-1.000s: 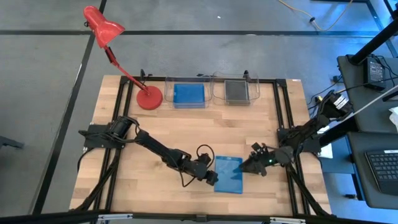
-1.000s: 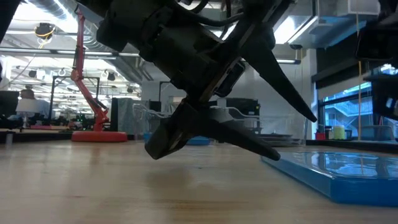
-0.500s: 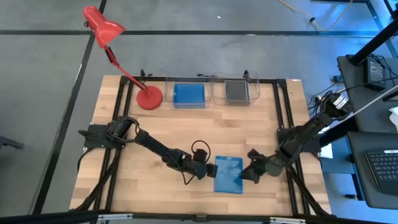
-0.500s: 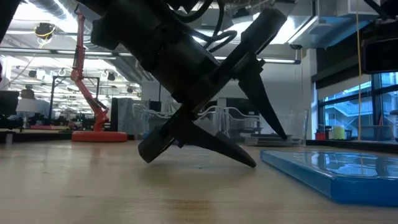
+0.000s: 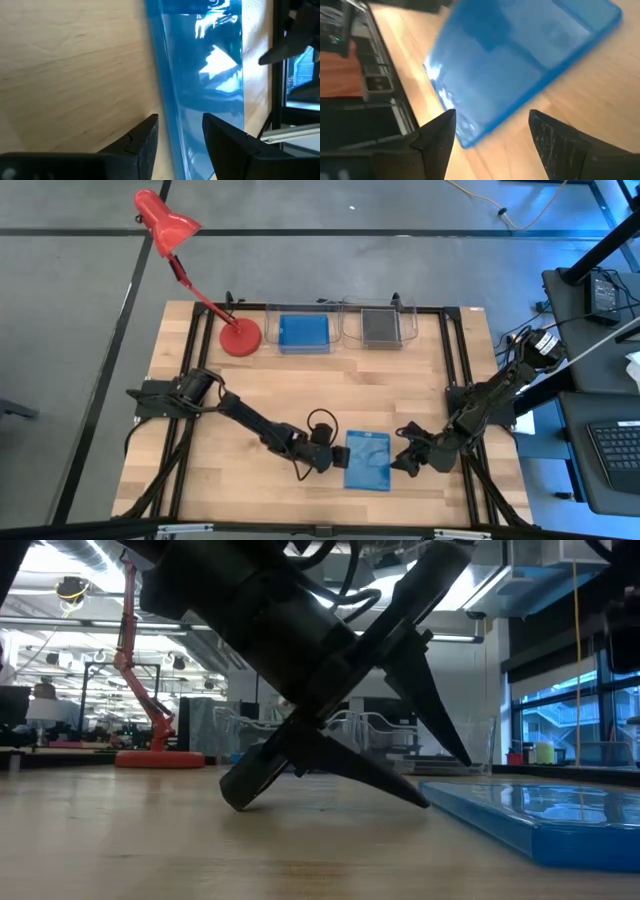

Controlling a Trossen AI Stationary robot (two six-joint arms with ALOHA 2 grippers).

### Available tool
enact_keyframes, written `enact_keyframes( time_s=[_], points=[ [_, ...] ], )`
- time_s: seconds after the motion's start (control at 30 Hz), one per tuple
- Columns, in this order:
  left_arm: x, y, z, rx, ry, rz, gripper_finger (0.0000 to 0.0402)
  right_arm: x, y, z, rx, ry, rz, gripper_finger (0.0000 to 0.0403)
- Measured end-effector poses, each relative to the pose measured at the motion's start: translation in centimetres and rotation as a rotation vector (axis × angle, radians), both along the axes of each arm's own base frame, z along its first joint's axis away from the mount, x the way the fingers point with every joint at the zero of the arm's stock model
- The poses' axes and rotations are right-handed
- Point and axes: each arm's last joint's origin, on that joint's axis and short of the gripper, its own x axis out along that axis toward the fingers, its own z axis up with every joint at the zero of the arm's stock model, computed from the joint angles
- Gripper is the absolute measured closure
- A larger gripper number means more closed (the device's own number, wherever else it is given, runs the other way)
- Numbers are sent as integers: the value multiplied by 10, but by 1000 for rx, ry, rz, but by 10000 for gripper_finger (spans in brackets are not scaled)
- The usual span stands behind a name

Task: Pick & place jewel cases by type
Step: Put the blue cd case into the left transparent bin

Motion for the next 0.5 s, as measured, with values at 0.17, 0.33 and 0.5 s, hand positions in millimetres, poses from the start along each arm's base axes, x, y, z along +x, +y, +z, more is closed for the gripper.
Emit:
enact_keyframes(
  time_s=[0.17, 0.33, 0.5],
  points=[
    [2, -1, 2, 29, -40, 4, 253, -2, 0, -1, -13, 18, 16, 148],
    [4, -1, 3, 71, -72, -24, 252, -2, 1, -2, -7, 27, 31, 148],
    [4, 0, 3, 64, -66, -47, 251, -4, 2, -2, 30, 69, 87, 148]
  ],
)
